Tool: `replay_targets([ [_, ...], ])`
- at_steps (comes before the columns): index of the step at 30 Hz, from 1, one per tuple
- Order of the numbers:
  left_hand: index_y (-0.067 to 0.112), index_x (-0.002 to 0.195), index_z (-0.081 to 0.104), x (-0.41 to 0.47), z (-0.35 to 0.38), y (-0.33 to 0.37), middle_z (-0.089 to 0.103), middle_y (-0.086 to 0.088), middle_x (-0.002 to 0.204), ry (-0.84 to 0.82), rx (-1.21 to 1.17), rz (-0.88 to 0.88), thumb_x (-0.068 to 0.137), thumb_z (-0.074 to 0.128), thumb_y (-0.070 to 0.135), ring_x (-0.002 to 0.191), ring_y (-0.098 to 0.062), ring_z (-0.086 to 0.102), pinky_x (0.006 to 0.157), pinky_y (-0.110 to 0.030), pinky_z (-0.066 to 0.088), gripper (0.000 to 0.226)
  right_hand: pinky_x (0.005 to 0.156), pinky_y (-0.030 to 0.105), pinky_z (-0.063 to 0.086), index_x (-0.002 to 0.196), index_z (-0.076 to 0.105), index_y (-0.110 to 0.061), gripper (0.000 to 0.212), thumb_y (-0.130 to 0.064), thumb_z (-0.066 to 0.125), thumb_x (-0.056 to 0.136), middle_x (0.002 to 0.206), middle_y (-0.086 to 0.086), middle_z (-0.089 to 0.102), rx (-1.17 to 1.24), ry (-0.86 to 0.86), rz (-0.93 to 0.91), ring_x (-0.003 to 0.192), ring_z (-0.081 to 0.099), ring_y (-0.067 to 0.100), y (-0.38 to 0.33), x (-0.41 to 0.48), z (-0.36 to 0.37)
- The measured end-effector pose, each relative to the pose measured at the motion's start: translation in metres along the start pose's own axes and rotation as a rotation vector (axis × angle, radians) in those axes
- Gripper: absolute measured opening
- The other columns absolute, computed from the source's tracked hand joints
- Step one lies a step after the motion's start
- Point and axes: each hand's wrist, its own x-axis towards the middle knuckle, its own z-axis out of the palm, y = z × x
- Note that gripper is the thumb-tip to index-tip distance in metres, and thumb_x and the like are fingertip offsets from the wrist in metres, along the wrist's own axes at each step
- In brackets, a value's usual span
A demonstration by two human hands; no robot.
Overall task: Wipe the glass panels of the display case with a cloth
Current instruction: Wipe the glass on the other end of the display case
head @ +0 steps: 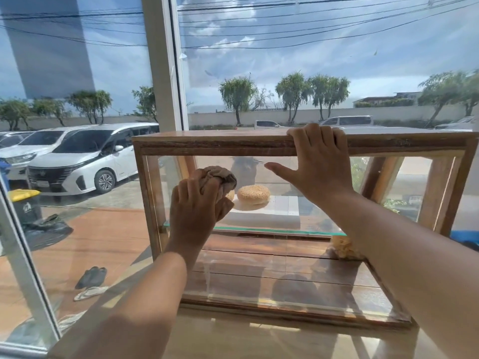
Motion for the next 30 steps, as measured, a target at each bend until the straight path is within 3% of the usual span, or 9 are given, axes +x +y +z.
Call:
replay_targets([
  [3,0.009,0.115,0.052,-0.003,-0.002,-0.034,0.051,-0.025,0.119,0.012,0.049,-0.089,0.096,0.052,0.043,0.097,-0.039,0.049,0.08,-0.047,0.042,0.039,0.092,0.043,0.028,0.114,0.054,-0.01,0.07,-0.072,0.056,0.083,0.105,0.012,0.053,-0.016,0.012,-0.007,0.096,0.048,0.032,0.002,0.001,0.002],
  [7,0.002,0.115,0.049,-0.003,-0.005,-0.034,0.047,-0.027,0.119,0.097,-0.028,-0.514,0.099,0.048,0.025,0.1,-0.039,0.046,0.084,-0.046,0.04,0.028,0.091,0.043,0.028,0.116,0.054,-0.009,0.071,-0.072,0.055,0.084,0.104,0.013,0.053,-0.02,0.028,-0.013,0.095,0.049,0.033,0.001,0.002,0.005],
  [10,-0.002,0.113,0.051,0.0,-0.003,-0.009,0.046,-0.028,0.116,0.122,-0.137,-0.657,0.097,0.049,0.022,0.099,-0.041,0.046,0.086,-0.044,0.036,0.028,0.091,0.044,0.029,0.118,0.054,-0.009,0.072,-0.073,0.054,0.085,0.104,0.014,0.053,-0.031,0.03,-0.01,0.095,0.048,0.033,0.001,0.002,0.008],
  [13,0.001,0.113,0.053,-0.01,-0.002,0.01,0.048,-0.026,0.118,0.071,-0.127,-0.461,0.093,0.056,0.022,0.098,-0.038,0.046,0.08,-0.042,0.041,0.029,0.091,0.045,0.029,0.117,0.053,-0.009,0.072,-0.074,0.053,0.086,0.104,0.014,0.052,-0.029,0.037,-0.006,0.095,0.048,0.033,0.001,0.0,0.009],
  [16,0.015,0.115,0.054,-0.015,-0.001,0.018,0.054,-0.022,0.12,-0.003,-0.103,0.016,0.089,0.06,0.029,0.091,-0.034,0.047,0.074,-0.039,0.043,0.03,0.091,0.045,0.03,0.116,0.053,-0.008,0.072,-0.074,0.051,0.086,0.103,0.014,0.053,-0.023,0.053,-0.016,0.095,0.048,0.033,0.0,-0.001,0.01],
  [18,0.02,0.114,0.052,-0.008,-0.001,0.007,0.059,-0.019,0.117,-0.016,-0.071,0.212,0.089,0.058,0.031,0.087,-0.032,0.05,0.071,-0.041,0.046,0.028,0.09,0.044,0.031,0.116,0.054,-0.009,0.072,-0.075,0.049,0.087,0.103,0.013,0.053,-0.035,0.066,-0.023,0.094,0.049,0.032,0.001,-0.001,0.011],
  [20,0.018,0.113,0.053,-0.007,-0.001,-0.016,0.059,-0.019,0.117,-0.003,-0.023,0.191,0.089,0.06,0.031,0.087,-0.035,0.052,0.071,-0.045,0.047,0.029,0.089,0.044,0.031,0.115,0.054,-0.009,0.072,-0.076,0.046,0.089,0.102,0.013,0.053,-0.046,0.08,-0.031,0.093,0.048,0.031,0.002,-0.001,0.011],
  [25,0.003,0.112,0.05,-0.011,-0.01,-0.047,0.05,-0.027,0.116,0.044,0.029,-0.326,0.099,0.048,0.032,0.096,-0.04,0.048,0.08,-0.048,0.044,0.033,0.088,0.044,0.032,0.115,0.053,-0.009,0.073,-0.076,0.044,0.089,0.101,0.012,0.053,-0.058,0.105,-0.046,0.091,0.048,0.031,0.003,0.0,0.012],
  [30,0.002,0.107,0.047,0.012,-0.014,-0.064,0.049,-0.026,0.116,0.082,0.057,-0.308,0.101,0.045,0.032,0.095,-0.04,0.046,0.083,-0.047,0.038,0.03,0.088,0.044,0.033,0.114,0.054,-0.008,0.072,-0.075,0.045,0.09,0.101,0.013,0.054,-0.083,0.118,-0.04,0.091,0.049,0.031,0.003,-0.003,0.015],
])
